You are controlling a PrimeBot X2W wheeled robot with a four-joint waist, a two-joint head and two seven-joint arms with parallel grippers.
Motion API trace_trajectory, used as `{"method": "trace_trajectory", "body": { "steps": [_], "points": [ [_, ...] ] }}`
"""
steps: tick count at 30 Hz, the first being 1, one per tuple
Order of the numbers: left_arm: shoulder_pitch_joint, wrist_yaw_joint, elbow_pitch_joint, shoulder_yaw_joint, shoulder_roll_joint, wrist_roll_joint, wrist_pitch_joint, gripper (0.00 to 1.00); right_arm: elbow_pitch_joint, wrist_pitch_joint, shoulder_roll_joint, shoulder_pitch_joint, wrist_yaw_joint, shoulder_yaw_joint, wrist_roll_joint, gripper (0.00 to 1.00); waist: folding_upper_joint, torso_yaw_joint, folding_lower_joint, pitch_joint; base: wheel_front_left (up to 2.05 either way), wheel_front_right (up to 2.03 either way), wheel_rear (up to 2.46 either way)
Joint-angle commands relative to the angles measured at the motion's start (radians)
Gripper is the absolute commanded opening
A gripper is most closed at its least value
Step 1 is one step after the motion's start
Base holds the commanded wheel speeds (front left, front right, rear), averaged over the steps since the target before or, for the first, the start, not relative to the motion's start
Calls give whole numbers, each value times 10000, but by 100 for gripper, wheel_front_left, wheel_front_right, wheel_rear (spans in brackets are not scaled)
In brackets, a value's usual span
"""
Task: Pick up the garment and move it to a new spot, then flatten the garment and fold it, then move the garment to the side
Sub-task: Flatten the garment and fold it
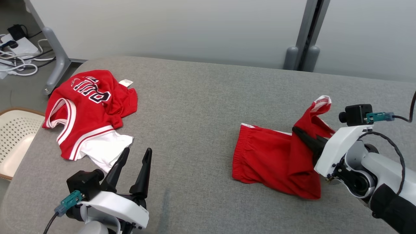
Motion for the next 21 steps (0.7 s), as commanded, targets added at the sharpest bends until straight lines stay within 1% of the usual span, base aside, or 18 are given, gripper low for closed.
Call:
{"method": "trace_trajectory", "body": {
  "steps": [1,7,13,18,19,20,21],
  "points": [
    [15,-42,28,54,36,54,-20,100,56,86,34,-129,24,15,10,0,0,146,0,3,0,0,0],
    [91,-114,153,34,-184,114,-20,100,699,608,679,-202,24,182,241,0,0,724,0,32,0,0,0],
    [203,-199,241,111,-334,183,-20,100,1151,1016,985,-324,24,304,353,0,0,1176,0,81,0,0,0],
    [259,-221,372,97,-449,226,-20,100,1509,1240,1237,-352,24,359,441,0,0,1353,0,77,0,0,0],
    [251,-227,395,94,-458,236,-20,100,1541,1247,1295,-348,24,365,463,7,0,1370,0,71,0,0,0],
    [244,-232,420,94,-462,244,-20,100,1557,1258,1358,-333,24,372,469,24,0,1380,0,60,0,0,0],
    [239,-234,442,95,-465,250,-20,100,1587,1264,1416,-314,24,379,464,38,0,1382,0,47,0,0,0]
  ]
}}
